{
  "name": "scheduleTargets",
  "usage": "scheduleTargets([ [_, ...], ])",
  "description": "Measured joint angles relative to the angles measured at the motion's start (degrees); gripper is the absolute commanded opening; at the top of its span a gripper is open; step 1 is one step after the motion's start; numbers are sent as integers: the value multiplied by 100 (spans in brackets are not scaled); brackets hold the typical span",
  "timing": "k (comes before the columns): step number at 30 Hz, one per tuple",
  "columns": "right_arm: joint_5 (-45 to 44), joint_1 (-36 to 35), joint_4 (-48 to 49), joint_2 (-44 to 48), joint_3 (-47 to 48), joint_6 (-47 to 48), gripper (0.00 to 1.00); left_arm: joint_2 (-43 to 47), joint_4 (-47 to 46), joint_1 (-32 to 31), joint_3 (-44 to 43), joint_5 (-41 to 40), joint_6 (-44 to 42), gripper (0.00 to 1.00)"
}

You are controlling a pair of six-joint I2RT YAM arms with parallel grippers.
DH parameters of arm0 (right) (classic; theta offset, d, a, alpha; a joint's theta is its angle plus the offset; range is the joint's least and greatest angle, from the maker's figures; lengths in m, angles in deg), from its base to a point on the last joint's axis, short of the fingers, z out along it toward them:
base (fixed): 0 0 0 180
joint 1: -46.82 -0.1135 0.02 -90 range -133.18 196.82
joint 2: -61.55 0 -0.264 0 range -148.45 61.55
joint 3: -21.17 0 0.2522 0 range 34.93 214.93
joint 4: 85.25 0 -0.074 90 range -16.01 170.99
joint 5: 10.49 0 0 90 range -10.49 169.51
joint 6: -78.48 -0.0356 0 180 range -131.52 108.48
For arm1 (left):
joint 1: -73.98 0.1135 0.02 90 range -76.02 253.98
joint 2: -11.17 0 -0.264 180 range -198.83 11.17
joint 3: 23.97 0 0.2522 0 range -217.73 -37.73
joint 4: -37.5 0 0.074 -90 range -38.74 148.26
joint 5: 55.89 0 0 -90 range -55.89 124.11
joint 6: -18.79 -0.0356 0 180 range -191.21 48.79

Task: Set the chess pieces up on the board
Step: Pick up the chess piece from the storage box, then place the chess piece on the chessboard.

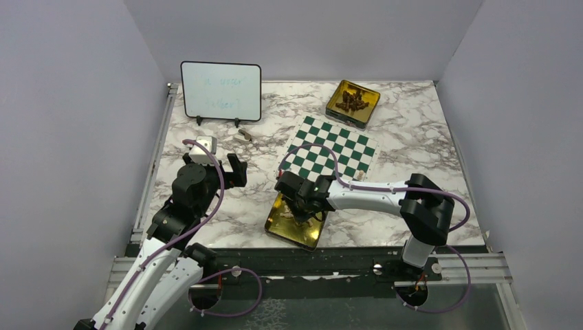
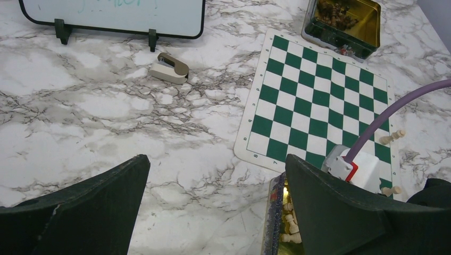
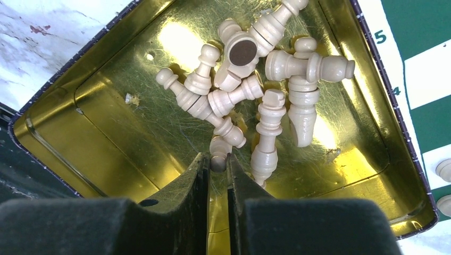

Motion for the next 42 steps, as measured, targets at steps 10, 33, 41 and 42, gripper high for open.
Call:
scheduleTargets([
  [10,-2,0,-26,4,101,-35,16,0,0,0,0,0,0,99],
  [33,-691,1217,-874,1220,468,258,16,-7,-2,0,0,2,0,99],
  [41,-704,2144,-894,1491,22,562,16,-28,0,0,0,2,-2,99],
  [42,-699,2218,-894,1488,-46,588,16,-33,0,0,0,2,-2,99],
])
